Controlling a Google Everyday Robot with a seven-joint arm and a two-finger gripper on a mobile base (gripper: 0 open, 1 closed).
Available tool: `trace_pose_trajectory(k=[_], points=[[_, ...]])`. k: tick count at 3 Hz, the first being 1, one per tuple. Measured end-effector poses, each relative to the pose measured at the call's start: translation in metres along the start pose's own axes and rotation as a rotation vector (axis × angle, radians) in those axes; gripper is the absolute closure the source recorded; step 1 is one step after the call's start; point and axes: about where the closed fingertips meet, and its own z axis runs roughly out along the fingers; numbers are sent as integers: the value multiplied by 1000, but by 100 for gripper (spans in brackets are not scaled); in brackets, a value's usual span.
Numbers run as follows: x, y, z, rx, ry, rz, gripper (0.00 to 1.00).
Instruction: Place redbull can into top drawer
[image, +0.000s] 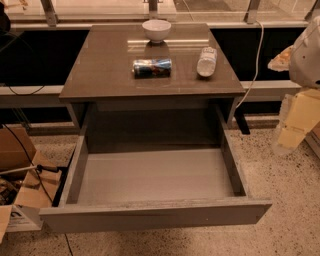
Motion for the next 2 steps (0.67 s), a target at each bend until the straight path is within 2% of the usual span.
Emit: trace_pose_trajectory(k=[1, 2], points=[[0, 0, 0, 0, 0, 0, 0], [-20, -16, 6, 24, -28, -29, 0]])
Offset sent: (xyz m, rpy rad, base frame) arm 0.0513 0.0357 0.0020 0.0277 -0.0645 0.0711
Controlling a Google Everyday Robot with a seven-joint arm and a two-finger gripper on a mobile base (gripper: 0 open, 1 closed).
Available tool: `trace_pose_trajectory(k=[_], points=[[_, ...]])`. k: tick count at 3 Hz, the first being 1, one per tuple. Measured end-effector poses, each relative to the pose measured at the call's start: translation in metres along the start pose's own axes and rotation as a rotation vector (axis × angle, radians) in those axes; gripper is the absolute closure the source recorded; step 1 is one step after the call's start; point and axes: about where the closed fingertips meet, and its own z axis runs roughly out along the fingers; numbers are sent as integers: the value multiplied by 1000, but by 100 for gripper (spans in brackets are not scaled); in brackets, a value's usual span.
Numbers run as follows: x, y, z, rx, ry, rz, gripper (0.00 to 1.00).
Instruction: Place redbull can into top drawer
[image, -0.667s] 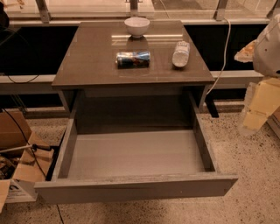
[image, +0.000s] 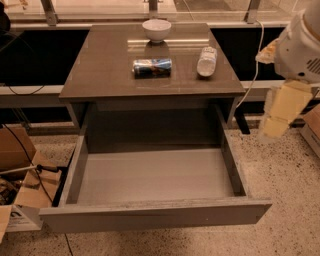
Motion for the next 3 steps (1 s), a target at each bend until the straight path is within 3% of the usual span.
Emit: trace_pose_trajectory(k=[1, 3], points=[[-25, -24, 16, 26, -50, -25, 0], [-31, -20, 25, -4, -87, 15, 0]])
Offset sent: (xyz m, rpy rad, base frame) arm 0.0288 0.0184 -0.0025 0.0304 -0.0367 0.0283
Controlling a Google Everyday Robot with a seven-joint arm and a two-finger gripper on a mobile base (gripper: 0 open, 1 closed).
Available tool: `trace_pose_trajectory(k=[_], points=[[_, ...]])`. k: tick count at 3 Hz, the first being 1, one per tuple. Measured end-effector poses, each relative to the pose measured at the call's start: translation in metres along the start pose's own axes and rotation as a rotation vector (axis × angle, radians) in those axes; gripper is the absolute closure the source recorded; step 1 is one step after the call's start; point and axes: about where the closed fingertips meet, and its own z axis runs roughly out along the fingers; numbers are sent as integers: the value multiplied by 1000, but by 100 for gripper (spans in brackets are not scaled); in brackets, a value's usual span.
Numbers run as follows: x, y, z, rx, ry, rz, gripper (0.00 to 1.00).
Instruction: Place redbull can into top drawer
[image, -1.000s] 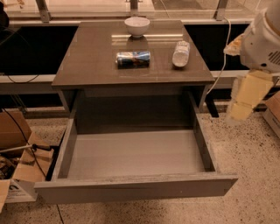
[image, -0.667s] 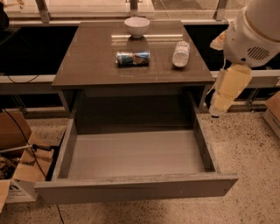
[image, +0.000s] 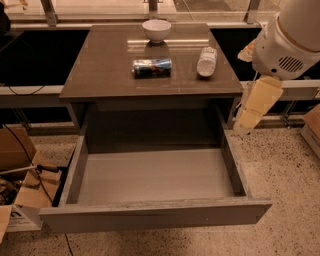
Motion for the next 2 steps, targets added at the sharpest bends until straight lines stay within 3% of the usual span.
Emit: trace_pose_trajectory(k=[1, 2], points=[[-42, -23, 32, -17, -94, -4, 0], [-83, -68, 80, -34, -174, -11, 0]])
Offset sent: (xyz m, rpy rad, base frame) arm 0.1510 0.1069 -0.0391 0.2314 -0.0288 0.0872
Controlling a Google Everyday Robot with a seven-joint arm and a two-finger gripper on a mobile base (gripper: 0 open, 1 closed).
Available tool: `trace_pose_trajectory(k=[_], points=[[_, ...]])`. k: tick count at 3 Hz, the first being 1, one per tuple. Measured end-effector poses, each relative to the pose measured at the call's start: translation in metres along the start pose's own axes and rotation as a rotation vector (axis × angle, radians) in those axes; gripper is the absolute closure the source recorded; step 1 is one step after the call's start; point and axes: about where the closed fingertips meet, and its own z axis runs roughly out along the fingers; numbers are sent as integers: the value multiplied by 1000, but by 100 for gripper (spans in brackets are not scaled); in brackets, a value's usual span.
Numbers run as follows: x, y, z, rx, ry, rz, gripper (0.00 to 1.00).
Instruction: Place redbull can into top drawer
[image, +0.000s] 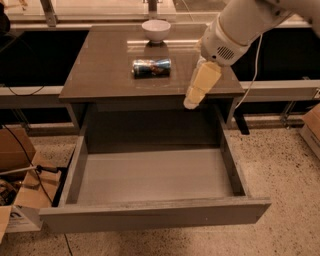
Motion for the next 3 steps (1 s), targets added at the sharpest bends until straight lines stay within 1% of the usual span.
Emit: trace_pose_trajectory(k=[1, 2, 3], points=[[-17, -41, 33, -12, -45, -1, 0], [-20, -46, 32, -3, -56, -1, 0], [-16, -38, 50, -18, -75, 70, 0]])
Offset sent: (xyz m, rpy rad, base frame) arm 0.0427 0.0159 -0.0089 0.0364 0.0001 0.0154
